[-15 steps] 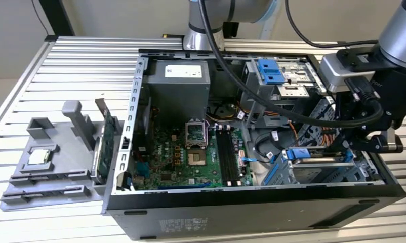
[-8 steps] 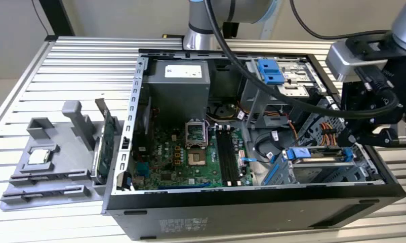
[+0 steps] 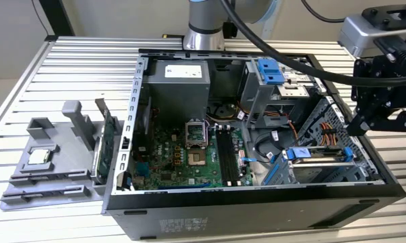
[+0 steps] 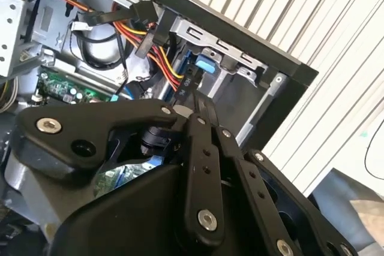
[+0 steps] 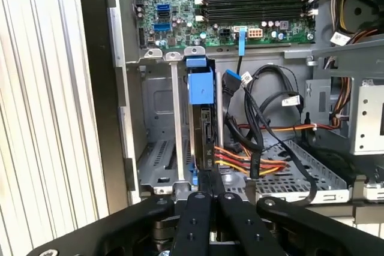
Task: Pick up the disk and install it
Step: 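Insert the first disk wire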
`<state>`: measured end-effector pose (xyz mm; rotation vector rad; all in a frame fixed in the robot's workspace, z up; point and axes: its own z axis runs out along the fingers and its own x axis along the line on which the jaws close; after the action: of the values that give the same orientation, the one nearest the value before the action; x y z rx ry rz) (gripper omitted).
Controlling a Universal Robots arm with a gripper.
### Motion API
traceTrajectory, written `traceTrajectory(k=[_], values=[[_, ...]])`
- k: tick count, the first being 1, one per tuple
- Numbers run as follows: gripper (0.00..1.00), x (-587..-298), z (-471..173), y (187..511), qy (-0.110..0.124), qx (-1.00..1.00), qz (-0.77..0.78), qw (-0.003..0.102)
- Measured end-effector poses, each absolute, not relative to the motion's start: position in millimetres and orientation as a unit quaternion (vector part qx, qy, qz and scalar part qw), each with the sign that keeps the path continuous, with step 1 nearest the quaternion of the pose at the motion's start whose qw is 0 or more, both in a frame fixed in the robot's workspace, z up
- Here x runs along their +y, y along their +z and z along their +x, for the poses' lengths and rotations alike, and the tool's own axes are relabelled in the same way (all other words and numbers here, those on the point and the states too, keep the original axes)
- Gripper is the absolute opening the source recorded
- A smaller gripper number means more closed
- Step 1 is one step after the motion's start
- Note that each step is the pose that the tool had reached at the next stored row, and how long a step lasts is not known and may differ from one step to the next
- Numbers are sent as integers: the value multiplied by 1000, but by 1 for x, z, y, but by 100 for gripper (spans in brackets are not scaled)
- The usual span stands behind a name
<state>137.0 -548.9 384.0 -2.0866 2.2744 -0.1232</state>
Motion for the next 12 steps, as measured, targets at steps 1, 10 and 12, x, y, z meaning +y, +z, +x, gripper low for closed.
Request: traceTrajectory(k=[1, 10, 12], values=[[0, -547, 136, 384, -40, 736, -675, 26], [0, -535, 130, 382, -56, 718, -694, 12], [0, -535, 130, 382, -63, 710, -701, 5]])
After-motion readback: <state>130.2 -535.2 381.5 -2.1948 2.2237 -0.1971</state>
